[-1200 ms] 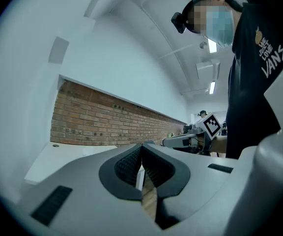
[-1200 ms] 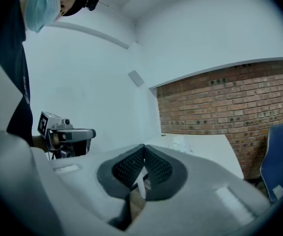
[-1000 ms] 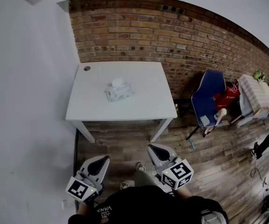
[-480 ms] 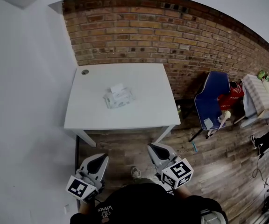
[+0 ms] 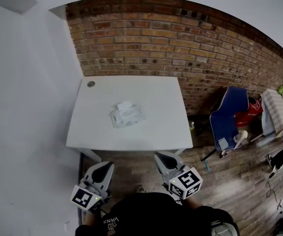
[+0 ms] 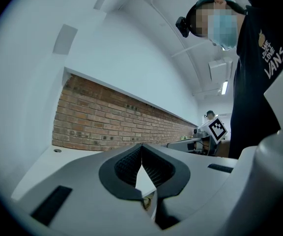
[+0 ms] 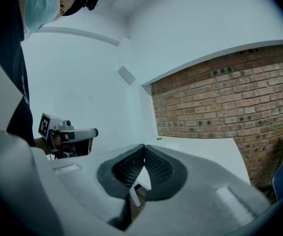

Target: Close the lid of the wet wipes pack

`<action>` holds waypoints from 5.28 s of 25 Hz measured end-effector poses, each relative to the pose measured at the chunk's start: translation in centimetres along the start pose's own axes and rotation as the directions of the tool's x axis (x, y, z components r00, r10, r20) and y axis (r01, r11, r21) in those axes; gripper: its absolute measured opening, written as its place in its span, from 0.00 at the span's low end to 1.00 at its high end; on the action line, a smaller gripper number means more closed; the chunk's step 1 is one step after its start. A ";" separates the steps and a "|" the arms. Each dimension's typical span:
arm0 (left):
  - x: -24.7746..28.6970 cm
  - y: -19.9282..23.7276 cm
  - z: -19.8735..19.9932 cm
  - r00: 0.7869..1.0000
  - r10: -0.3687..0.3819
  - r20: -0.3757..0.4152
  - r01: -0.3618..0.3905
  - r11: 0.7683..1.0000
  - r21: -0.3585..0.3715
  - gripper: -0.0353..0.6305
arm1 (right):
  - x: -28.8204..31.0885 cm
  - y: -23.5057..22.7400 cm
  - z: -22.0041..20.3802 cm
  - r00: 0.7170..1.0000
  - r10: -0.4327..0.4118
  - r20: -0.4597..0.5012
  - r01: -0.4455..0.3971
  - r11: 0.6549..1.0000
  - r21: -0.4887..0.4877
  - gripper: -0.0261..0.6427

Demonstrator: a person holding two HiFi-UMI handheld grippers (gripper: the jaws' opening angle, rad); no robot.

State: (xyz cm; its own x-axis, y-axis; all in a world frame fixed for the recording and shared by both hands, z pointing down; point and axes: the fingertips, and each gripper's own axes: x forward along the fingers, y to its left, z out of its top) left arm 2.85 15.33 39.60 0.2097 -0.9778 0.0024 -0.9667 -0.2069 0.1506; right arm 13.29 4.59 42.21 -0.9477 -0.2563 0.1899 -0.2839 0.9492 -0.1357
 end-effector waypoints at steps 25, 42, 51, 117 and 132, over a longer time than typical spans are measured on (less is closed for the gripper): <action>7.3 9.1 -0.4 0.999 -0.035 -0.020 0.034 0.998 -0.057 0.05 | 8.6 -5.6 1.0 0.999 -0.041 0.002 0.041 0.997 0.059 0.03; 9.2 19.5 0.9 0.953 -0.274 -0.128 0.268 0.961 -0.061 0.05 | 16.0 -4.5 2.9 0.948 -0.317 0.040 0.311 0.944 0.109 0.03; 8.6 24.8 0.8 0.924 -0.362 -0.122 0.362 0.932 -0.016 0.05 | 18.7 -3.2 3.0 0.898 -0.438 0.034 0.430 0.893 0.137 0.03; 28.9 31.6 -9.7 0.905 -0.262 -0.334 0.299 0.952 0.065 0.05 | 25.4 -19.1 -6.8 0.891 -0.421 -0.173 0.445 0.885 0.137 0.03; 31.7 31.5 -14.4 0.819 -0.335 -0.466 0.368 0.930 -0.022 0.05 | 27.1 -19.1 -10.1 0.888 -0.384 -0.254 0.426 0.894 0.138 0.03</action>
State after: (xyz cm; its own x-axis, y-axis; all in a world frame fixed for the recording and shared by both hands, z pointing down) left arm -18.82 -21.74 58.68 0.5640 -0.7154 0.4123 -0.8182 -0.5515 0.1623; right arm -5.53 -18.64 59.77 -0.6954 -0.5453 0.4681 -0.6777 0.7144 -0.1744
